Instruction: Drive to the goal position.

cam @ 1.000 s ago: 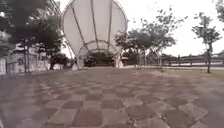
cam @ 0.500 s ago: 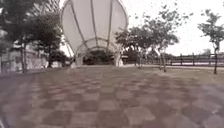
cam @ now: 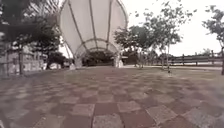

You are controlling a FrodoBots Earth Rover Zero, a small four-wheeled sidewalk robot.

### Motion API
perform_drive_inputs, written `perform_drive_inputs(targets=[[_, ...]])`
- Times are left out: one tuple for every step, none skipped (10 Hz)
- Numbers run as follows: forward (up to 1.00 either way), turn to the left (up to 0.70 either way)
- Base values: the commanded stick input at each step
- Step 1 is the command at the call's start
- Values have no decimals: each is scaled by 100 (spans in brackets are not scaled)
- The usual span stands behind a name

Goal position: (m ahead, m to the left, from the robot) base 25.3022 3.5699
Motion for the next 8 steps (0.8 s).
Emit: perform_drive_inputs(targets=[[100, 0], [100, 0], [100, 0], [100, 0], [100, 0], [100, 0], [100, 0], [100, 0]])
